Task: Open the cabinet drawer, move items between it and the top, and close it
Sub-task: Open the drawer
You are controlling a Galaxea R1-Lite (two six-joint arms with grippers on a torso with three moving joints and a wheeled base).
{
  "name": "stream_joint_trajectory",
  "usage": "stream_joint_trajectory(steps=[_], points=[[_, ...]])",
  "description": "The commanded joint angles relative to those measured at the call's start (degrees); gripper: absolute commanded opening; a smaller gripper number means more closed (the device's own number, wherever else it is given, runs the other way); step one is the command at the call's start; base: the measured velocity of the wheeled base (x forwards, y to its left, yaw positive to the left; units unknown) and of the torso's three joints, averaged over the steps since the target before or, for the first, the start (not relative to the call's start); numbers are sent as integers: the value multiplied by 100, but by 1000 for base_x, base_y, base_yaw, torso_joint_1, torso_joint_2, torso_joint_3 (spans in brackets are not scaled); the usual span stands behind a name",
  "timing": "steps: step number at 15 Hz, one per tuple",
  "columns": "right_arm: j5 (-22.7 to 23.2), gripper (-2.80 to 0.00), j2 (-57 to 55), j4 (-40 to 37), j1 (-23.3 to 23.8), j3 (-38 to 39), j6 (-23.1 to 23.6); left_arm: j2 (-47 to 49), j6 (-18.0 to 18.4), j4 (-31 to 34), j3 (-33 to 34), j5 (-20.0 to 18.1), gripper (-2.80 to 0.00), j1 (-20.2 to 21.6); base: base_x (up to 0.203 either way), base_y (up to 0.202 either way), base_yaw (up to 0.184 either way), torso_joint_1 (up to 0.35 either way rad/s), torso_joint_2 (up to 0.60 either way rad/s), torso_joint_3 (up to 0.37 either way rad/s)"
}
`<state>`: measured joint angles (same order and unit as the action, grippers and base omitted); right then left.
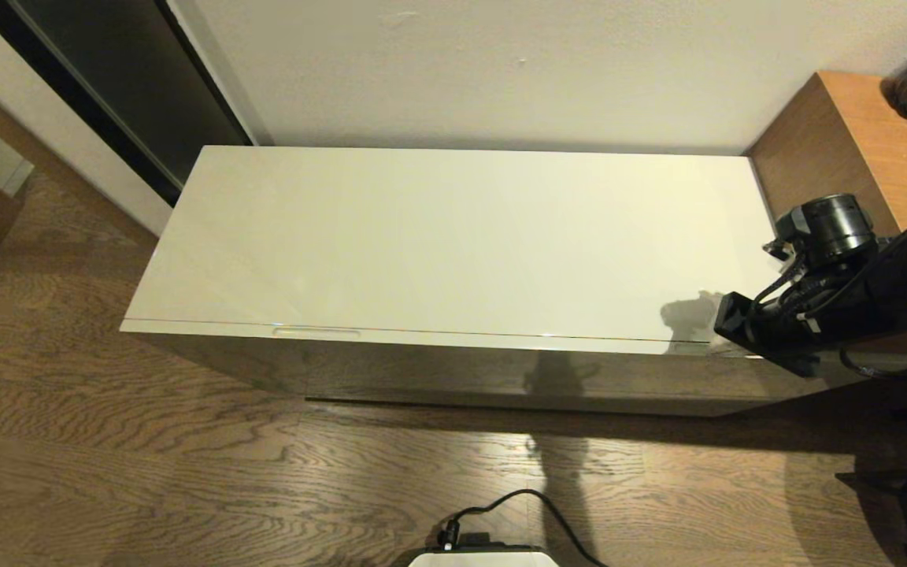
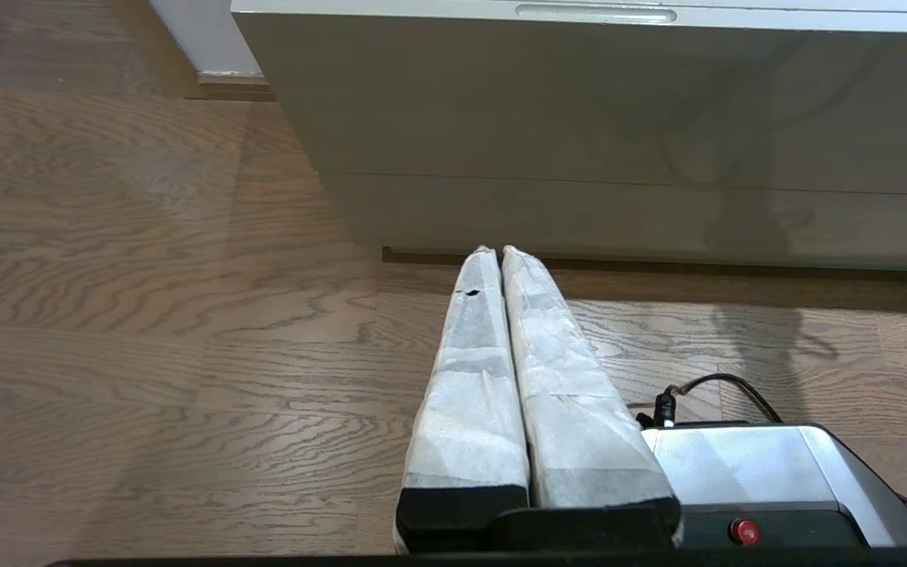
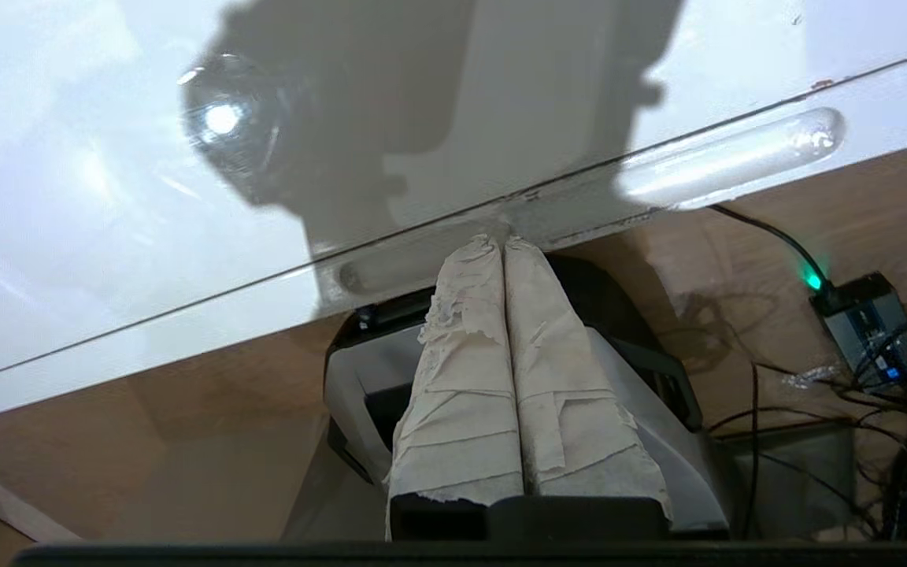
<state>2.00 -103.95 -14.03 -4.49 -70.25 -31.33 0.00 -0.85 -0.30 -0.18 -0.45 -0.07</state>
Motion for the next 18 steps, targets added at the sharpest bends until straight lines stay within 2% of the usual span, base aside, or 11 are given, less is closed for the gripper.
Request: stream_joint_trajectory(steps=[1,10,13,18], points=[[2,-280,-68,-7,-8,3,-18,9,-3,-5,1,1,-280,-1,0,0,0,0,0,0],[-12,-280,-253,15,-58,18,-84,9,-3,-5,1,1,-280,-1,0,0,0,0,0,0],[-156,-280,-371,384,-105,91,-93,9,-3,-5,1,1,-280,-1,0,0,0,0,0,0],[-156,-280,-406,392,-114,80,-93,9,-2,-5,1,1,-280,-1,0,0,0,0,0,0]])
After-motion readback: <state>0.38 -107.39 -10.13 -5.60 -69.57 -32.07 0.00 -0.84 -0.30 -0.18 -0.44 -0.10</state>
